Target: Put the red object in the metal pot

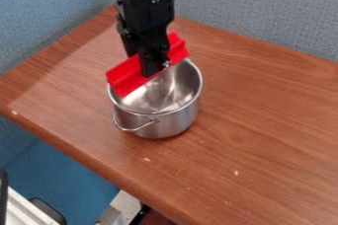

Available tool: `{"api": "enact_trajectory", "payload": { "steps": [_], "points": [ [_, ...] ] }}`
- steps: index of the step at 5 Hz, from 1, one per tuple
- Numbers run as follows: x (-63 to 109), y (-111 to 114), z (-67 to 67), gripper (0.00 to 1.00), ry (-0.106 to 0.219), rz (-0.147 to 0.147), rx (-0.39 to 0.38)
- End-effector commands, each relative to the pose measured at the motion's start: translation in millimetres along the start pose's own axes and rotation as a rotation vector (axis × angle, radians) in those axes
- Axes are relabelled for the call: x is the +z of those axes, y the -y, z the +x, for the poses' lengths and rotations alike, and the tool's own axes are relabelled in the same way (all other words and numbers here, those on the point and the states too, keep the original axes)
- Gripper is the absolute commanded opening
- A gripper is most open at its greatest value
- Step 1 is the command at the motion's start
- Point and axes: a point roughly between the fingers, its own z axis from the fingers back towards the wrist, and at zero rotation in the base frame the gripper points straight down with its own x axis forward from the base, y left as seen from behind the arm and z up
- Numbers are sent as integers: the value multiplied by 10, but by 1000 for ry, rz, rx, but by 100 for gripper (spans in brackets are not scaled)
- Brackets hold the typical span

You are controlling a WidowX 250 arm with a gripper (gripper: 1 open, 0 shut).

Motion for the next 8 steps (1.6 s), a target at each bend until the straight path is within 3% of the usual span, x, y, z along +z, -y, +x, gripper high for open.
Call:
{"api": "enact_trajectory", "payload": {
  "steps": [1, 2, 3, 4, 5, 6, 7, 8],
  "points": [
    [-98, -35, 13, 0, 5, -5, -5],
    [-120, -28, 54, 0, 20, 3, -33],
    [-266, -72, 67, 0, 11, -7, 9],
    [-197, -131, 125, 0, 32, 28, 44],
    [-65, -61, 213, 0, 45, 29, 42],
    [36, -4, 300, 100, 51, 27, 37],
    [-151, -72, 347, 100, 57, 29, -13],
    [-379, -96, 389, 100, 64, 3, -48]
  ]
}}
